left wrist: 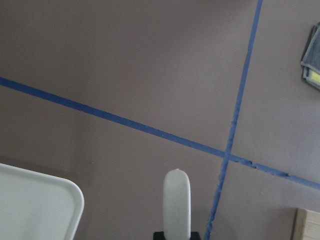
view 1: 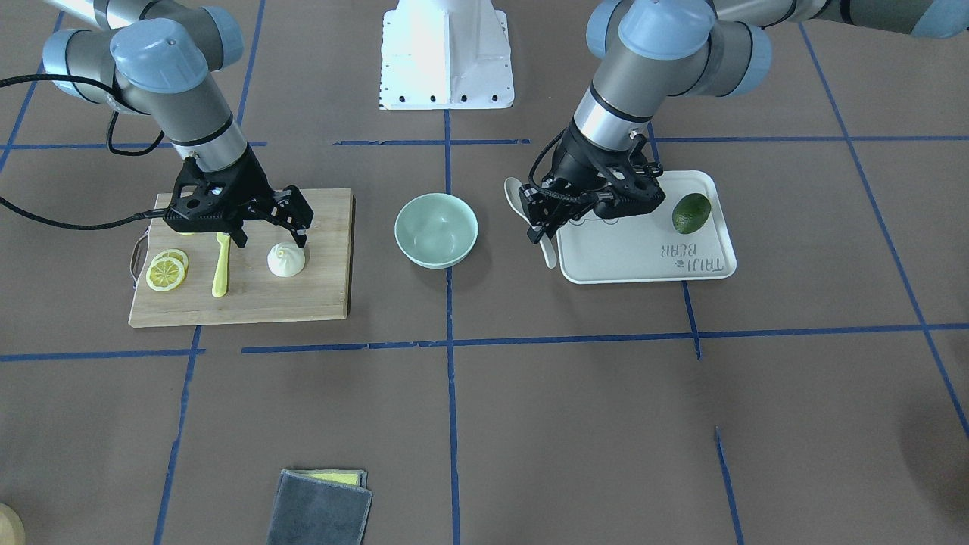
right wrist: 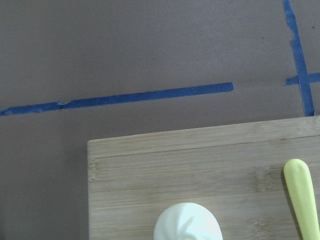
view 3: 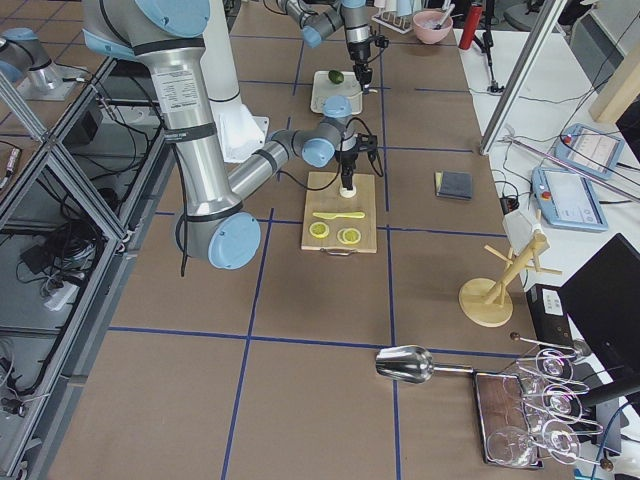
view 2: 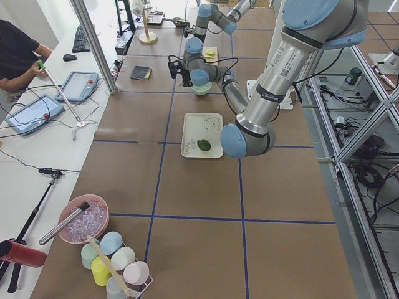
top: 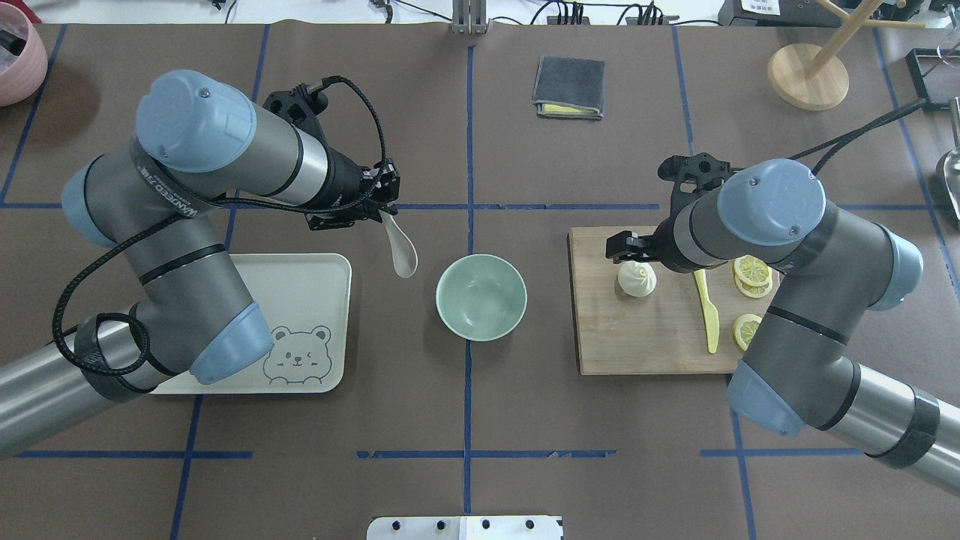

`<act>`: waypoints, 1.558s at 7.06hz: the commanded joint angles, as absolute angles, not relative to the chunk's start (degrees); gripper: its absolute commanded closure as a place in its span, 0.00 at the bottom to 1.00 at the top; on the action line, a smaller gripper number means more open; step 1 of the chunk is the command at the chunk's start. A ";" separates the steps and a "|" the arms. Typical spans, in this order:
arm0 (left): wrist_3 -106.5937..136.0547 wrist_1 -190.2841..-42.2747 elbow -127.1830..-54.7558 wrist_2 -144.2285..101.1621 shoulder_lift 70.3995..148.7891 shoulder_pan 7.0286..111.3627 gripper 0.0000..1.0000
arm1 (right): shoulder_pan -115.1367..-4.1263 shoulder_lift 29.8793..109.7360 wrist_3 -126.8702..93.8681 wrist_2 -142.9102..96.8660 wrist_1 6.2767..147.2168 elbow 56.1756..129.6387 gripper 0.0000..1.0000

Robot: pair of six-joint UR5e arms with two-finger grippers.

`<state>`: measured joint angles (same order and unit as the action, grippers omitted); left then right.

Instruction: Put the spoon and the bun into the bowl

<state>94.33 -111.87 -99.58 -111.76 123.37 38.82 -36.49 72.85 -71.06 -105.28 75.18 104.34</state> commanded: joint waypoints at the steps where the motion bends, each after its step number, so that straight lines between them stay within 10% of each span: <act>1: 95.45 -113.20 -98.70 -111.62 123.66 37.71 1.00 | -36.04 72.07 -71.19 -105.03 75.23 101.43 0.00; 5: 95.36 -113.29 -98.70 -111.01 123.66 37.00 1.00 | -35.16 71.89 -71.10 -105.12 75.32 100.37 0.12; 7: 95.36 -113.38 -98.70 -111.01 123.66 37.00 1.00 | -34.72 71.02 -71.10 -105.47 75.32 100.46 0.84; 8: 95.36 -113.38 -98.53 -111.01 123.66 37.00 1.00 | -34.72 71.02 -71.02 -105.56 75.41 100.55 1.00; 11: 102.08 -117.29 -94.16 -108.74 126.11 34.99 1.00 | -34.89 70.84 -70.66 -105.56 75.85 102.38 1.00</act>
<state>97.86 -114.29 -96.90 -110.39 124.77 36.12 -34.79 70.89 -70.73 -105.55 75.64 101.18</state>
